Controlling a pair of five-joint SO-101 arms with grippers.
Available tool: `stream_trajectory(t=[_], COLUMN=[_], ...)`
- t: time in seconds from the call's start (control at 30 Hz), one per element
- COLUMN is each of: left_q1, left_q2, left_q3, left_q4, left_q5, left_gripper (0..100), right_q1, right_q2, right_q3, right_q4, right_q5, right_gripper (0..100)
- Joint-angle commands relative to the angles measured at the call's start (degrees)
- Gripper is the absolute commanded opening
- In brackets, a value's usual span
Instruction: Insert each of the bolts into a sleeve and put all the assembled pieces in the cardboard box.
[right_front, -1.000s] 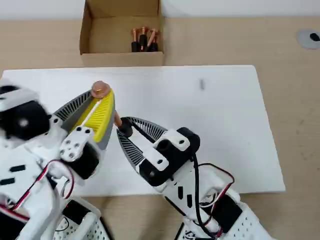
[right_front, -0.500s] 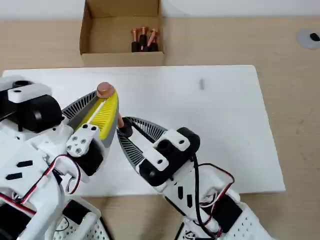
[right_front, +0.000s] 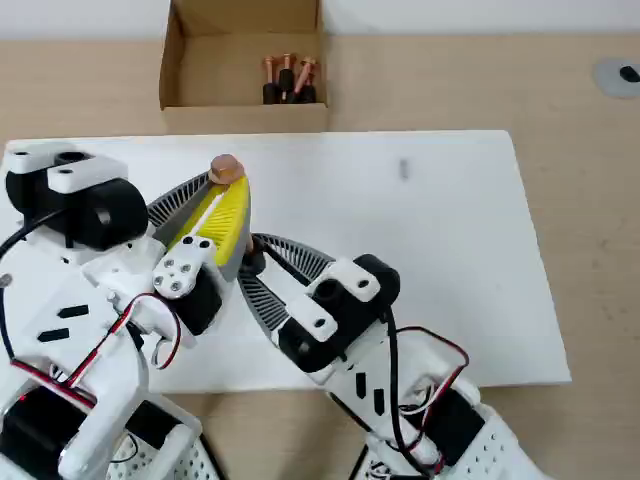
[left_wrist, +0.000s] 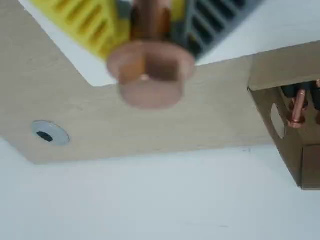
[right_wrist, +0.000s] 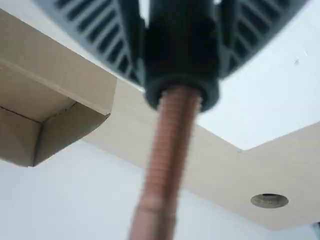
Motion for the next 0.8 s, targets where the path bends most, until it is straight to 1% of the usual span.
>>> stream_trajectory(t=[0.0,0.1,0.27,0.53,0.6,0.67,0.77], left_q1=[0.53,0.70,4.92,5.19,5.19,5.54,5.54], left_q2=[-0.48,-0.48,-0.13,-0.40,-0.40,-0.22,-0.04], left_q3=[-0.35,-0.97,-3.96,-4.75,-4.84,-6.59,-10.02], left_q4=[-1.05,1.32,7.74,8.79,9.49,12.22,15.91], left_q5=[-1.41,-1.32,-1.41,-1.41,-1.41,-1.14,-1.05], left_gripper=[0,0,0,1,3,6,8], right_q1=[-0.75,-0.75,-0.66,-0.57,0.31,1.80,4.09], right_q2=[-0.84,-0.84,-0.40,-0.40,-0.31,-0.31,-0.31], right_q3=[-1.27,-1.27,-3.47,-4.44,-4.88,-4.97,-5.14], right_q4=[-1.58,-1.58,-1.58,-1.32,-1.32,-1.32,-1.23], right_q5=[-0.35,-0.35,-0.35,-0.35,-0.35,-0.26,-0.18], right_gripper=[1.0,1.0,1.0,0.9,0.9,0.9,0.9])
